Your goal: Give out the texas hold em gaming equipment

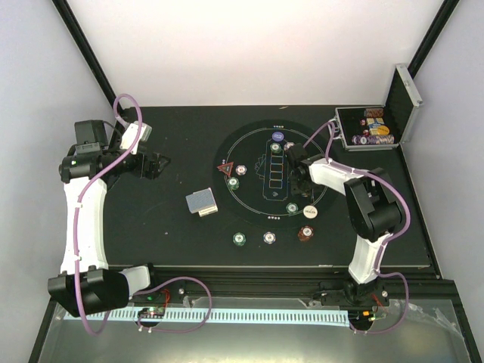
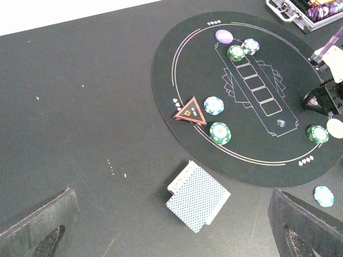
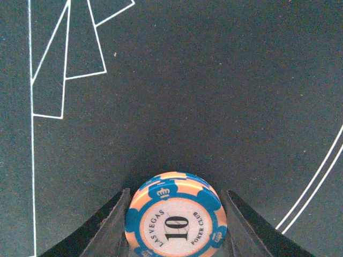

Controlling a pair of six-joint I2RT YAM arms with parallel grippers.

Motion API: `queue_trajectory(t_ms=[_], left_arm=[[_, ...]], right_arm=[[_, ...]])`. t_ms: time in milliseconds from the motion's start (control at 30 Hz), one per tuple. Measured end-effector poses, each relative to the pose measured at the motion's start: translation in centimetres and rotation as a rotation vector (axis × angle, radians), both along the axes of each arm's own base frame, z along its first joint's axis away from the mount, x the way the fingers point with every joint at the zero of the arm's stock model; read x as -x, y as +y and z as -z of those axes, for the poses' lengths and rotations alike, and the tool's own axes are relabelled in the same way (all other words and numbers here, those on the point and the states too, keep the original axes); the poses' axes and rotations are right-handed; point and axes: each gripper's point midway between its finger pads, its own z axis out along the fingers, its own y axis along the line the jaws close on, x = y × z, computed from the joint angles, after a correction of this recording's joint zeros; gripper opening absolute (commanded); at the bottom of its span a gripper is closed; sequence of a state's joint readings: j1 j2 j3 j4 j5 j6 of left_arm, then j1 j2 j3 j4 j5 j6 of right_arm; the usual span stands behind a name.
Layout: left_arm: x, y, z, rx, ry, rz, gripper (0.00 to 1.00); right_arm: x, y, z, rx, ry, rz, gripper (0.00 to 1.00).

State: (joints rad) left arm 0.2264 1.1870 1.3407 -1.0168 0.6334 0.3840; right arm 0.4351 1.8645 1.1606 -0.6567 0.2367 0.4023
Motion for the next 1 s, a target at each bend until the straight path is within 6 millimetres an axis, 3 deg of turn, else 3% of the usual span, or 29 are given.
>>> queue_trajectory(t_ms=[267,467,600,700,767,867,1000], left_arm=[[0.0,0.0,-0.1,-0.001,-0.002,0.000,0.99],[0.0,0.0,-0.4,-0.002,-0.009,0.001,0.99],[0.0,0.0,-0.4,-0.002,-0.009,0.000,0.99],[0.0,0.0,-0.4,-0.002,-0.008,0.000,0.99],[0.0,0.0,-0.4,-0.002,-0.008,0.001,0.99],[0.0,0.0,-0.4,0.000,-0.008,0.002,0.99],[0.0,-0.1,-0.5,0.004,-0.009,0.005,0.99]], right_arm=[[0.1,-0.2,-0.2,0.006,0.000,-0.001,0.64],[0.6,-0.6,-2.8,-0.002,-0.026,0.003,0.66],[1.4,-0.5,-6.9,-0.041,-0.106,0.007,0.67],[3.8,0.1,-9.3,-0.084,-0.159,-0.002,0.68],[6.3,0.6,-9.6,-0.110,-0.155,-0.019,0.69],[10.2,1.3,-8.5,-0.123,-0.099,-0.040,0.72],[13.9,1.3,-6.8,-0.117,-0.020,-0.045,0.73]])
